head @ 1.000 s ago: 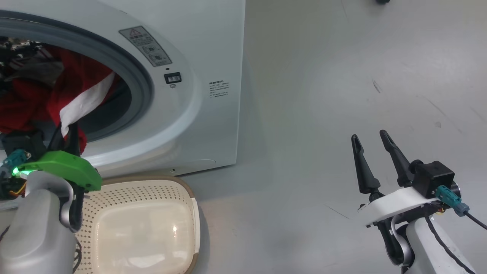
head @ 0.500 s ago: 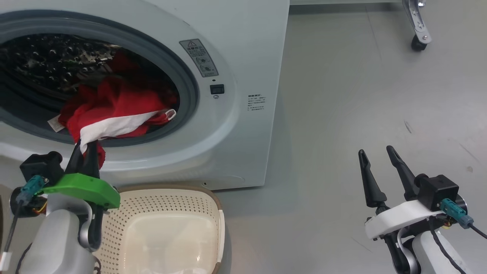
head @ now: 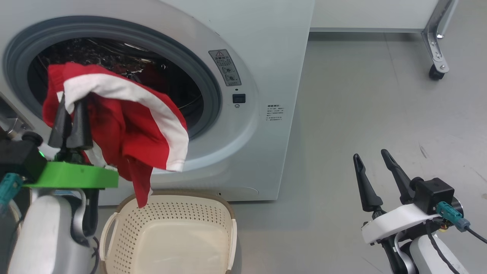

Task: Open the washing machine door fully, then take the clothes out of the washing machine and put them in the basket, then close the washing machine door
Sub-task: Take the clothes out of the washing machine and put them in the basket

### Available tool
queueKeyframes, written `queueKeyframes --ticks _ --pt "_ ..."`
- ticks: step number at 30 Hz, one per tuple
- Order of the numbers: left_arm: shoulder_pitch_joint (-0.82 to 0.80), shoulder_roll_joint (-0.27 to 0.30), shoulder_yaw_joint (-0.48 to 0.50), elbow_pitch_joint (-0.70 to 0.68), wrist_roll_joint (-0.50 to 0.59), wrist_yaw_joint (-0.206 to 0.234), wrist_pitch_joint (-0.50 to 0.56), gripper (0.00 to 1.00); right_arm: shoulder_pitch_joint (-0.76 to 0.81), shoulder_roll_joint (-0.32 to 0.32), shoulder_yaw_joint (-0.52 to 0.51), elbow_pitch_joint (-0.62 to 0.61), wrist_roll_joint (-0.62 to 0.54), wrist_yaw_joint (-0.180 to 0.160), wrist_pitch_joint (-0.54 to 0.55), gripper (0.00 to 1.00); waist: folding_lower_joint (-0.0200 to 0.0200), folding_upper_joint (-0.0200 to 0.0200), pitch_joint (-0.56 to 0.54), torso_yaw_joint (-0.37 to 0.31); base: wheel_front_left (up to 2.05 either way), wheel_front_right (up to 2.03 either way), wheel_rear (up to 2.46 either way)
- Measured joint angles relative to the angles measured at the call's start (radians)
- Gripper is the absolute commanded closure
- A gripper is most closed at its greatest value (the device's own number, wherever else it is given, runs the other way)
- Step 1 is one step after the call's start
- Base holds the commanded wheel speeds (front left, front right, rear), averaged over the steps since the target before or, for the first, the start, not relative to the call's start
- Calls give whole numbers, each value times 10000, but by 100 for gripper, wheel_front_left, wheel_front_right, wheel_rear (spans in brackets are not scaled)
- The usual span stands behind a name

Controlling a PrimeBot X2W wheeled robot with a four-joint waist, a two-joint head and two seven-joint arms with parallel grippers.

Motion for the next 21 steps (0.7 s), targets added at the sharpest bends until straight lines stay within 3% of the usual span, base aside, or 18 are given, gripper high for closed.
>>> queueKeyframes --ticks 21 --pt "2380 69 -871 1179 -370 -4 4 100 42 -29 146 -408 -2 -77 263 0 0 0 316 -235 0 0 0"
